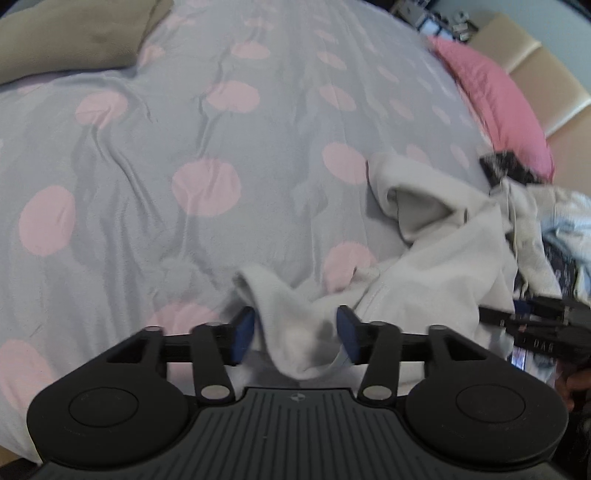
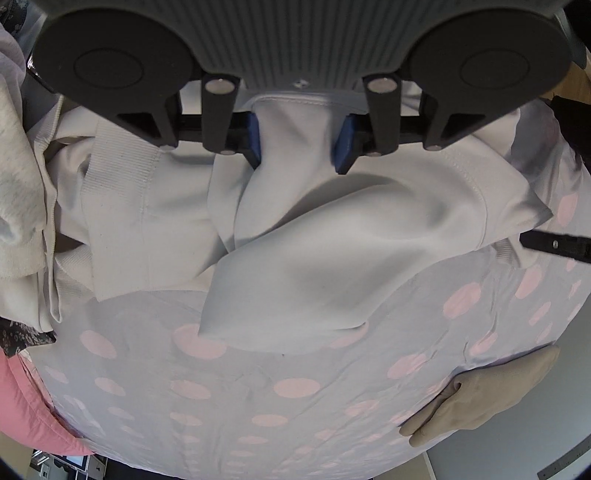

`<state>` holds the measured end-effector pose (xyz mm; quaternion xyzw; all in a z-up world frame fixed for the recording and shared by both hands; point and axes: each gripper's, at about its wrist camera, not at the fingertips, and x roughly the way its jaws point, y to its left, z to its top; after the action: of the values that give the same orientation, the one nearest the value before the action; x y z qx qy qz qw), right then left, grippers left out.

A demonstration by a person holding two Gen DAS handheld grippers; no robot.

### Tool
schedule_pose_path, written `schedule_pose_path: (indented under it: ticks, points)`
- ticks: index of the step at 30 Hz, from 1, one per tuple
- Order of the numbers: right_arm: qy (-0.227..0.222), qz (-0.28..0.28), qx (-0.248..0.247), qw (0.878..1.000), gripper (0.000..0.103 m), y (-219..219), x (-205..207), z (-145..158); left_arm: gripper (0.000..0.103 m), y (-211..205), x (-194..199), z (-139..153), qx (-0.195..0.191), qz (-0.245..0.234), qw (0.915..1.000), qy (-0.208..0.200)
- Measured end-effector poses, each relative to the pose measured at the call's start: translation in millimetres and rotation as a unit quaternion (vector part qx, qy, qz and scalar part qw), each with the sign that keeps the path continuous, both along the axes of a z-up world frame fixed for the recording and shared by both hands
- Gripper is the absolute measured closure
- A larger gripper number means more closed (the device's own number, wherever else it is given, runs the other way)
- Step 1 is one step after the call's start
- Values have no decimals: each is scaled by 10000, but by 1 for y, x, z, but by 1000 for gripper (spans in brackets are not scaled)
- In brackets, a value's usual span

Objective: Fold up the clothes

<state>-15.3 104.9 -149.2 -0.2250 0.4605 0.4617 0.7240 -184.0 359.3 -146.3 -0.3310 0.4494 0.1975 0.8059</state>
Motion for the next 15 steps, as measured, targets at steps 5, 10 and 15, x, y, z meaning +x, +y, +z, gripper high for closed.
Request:
schedule_pose_path:
  ticks: [5, 10, 15]
  points:
    - [-35, 83, -14, 10000, 56, -1, 0, -1, 51, 1, 6, -1, -14, 1, 10000, -29]
    - [120, -110, 68, 9998, 57, -5, 6, -1, 48, 0, 8, -2, -357, 32, 9991, -211]
    - [142, -102, 64, 9998, 63, -4, 5, -1, 35, 2, 11, -10, -749, 325, 9965, -204]
